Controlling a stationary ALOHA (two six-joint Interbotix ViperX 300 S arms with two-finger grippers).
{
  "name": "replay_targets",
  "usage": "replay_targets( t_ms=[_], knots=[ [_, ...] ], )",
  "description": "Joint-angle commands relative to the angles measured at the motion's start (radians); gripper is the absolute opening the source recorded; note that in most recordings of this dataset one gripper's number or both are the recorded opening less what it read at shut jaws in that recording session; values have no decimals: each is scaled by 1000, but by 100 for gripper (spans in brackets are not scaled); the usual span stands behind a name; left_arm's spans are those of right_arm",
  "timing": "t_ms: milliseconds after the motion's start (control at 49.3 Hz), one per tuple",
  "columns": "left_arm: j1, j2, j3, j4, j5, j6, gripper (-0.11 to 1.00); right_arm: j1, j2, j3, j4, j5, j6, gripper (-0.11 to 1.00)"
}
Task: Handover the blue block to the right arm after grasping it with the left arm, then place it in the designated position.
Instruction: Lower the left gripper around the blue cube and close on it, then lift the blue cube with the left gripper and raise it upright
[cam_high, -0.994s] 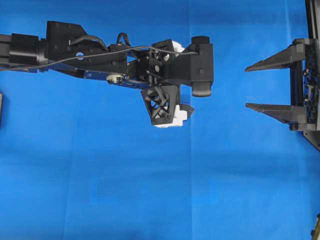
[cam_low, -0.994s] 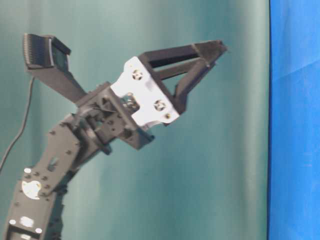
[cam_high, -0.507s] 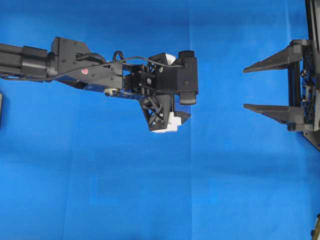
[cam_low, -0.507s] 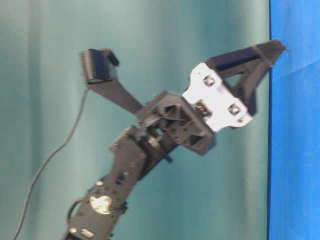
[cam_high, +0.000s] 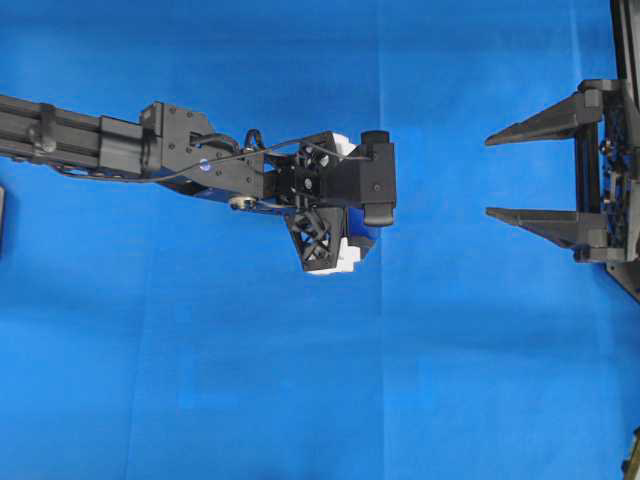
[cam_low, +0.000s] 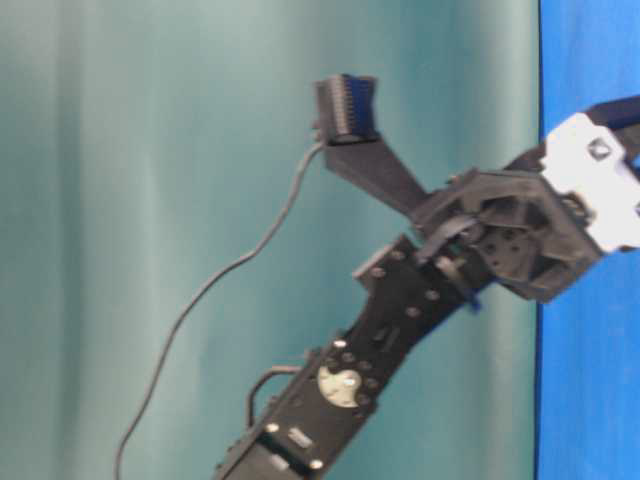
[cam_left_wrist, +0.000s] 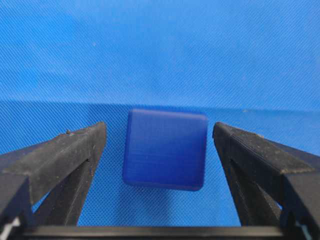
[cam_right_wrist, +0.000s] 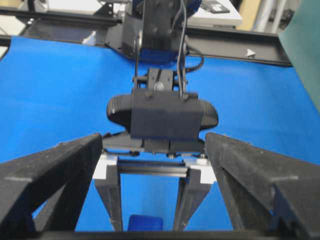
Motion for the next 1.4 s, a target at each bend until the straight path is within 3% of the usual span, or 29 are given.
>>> replay_targets(
  t_ms=[0, 771, 852, 973, 1379],
  knots=[
    [11, -3, -3, 2, -23, -2, 91, -2, 8, -15, 3, -9, 0, 97],
    [-3, 34, -14, 3, -38, 0, 89, -3, 20, -15, 3, -8, 2, 97],
    [-3, 34, -18, 2, -29, 0, 80, -3, 20, -15, 3, -9, 2, 97],
    [2, 32, -25, 3, -28, 8, 49, -3, 20, -15, 3, -8, 2, 97],
    [0, 26, -21, 3, -21, 15, 49, -3, 23, -15, 3, -8, 2, 97]
  ],
)
